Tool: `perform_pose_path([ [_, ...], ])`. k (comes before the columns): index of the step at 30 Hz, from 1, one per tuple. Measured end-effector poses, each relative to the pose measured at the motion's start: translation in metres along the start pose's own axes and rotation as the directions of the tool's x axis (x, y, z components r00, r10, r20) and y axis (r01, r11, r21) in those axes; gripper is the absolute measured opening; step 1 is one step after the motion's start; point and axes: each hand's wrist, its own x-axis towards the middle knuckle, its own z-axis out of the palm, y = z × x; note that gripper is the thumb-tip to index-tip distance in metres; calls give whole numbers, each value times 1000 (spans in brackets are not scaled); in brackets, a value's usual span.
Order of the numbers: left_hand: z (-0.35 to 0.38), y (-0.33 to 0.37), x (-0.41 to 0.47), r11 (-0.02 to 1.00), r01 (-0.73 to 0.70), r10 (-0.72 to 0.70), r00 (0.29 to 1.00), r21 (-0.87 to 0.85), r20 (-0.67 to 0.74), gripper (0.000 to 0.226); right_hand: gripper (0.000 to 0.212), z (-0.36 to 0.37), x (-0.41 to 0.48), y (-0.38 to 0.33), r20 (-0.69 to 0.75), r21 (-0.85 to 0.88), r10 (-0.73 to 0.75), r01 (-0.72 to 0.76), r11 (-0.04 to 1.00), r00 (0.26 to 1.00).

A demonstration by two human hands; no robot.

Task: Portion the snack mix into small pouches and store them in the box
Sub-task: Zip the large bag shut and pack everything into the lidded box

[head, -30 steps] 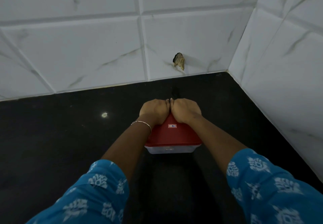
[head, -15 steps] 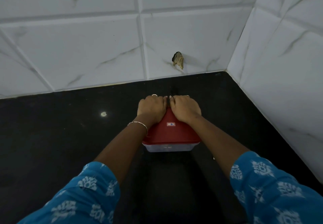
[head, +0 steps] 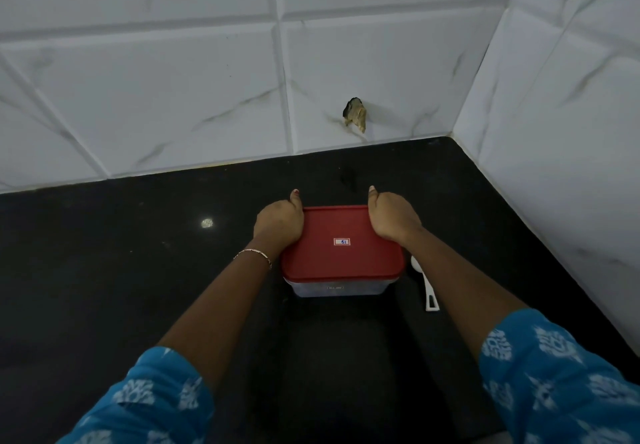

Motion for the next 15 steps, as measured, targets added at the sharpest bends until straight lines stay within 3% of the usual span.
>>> perform_pose_path([
  [5,-1,1,-2,1000,-14,14,1000,-13,3,55,59,2,1,0,-32,-24,8,-9,1000,999],
  [10,-2,1,-9,996,61,-66,994,-59,-82,62,43,-3,-10,1,-209,114,66,-43,993,976],
  [12,-5,2,-22,1000,-26,23,972,-8,-235,53,33,-5,-22,1,-320,127,-2,45,991,947],
  [15,-10,-1,-56,942,-328,331,877,68,-349,39,22,-7,-60,-1,-456,81,-255,325,942,853],
])
